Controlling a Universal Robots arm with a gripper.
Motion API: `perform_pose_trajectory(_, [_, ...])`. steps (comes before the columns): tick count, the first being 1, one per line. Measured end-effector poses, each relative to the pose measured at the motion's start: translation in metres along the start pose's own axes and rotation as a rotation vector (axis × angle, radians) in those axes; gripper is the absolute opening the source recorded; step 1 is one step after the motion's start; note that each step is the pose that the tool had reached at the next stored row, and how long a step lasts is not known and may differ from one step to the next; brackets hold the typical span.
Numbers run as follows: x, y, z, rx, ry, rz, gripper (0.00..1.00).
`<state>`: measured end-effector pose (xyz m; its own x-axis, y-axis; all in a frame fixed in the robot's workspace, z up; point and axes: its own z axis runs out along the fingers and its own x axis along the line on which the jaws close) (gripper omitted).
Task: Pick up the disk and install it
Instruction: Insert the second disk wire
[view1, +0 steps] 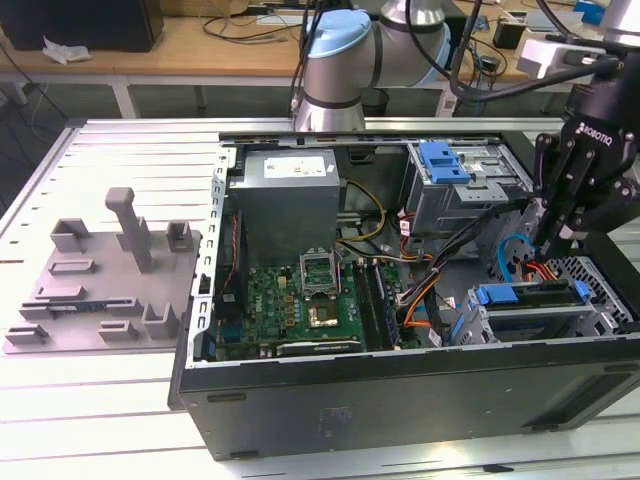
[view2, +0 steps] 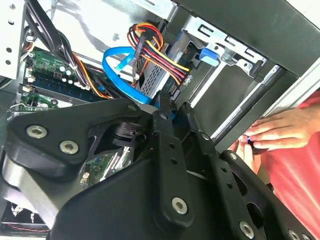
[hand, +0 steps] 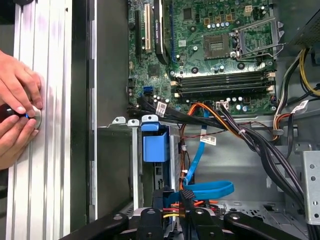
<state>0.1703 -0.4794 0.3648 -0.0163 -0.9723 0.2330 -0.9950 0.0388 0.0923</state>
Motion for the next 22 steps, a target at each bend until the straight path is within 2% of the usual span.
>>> perform_pose_trajectory(1, [0.0010,0.0000,0.0002,-0.0001,-0.0042,0.000,0.27])
perform_pose_trajectory(2, [0.0019,-0.0001,0.0004,-0.0001,-0.0088,-0.001,0.19])
perform_pose_trajectory(4, [0.0027,-0.0001,0.0006,-0.0002,-0.0131,-0.001,0.16])
perform_pose_trajectory(5, [0.0033,-0.0001,0.0008,-0.0003,-0.0171,-0.002,0.16])
perform_pose_trajectory(10, [0.0040,-0.0001,0.0010,-0.0004,-0.0278,-0.003,0.16])
perform_pose_trajectory(13, [0.0054,0.0001,0.0013,0.0001,-0.0391,-0.003,0.16])
perform_pose_trajectory(15, [0.0068,0.0008,0.0017,0.0019,-0.0430,-0.004,0.16])
perform_pose_trajectory(18, [0.0094,0.0030,0.0025,0.0078,-0.0497,-0.003,0.16])
perform_pose_trajectory(22, [0.0154,0.0056,0.0042,0.0276,-0.0682,0.000,0.16])
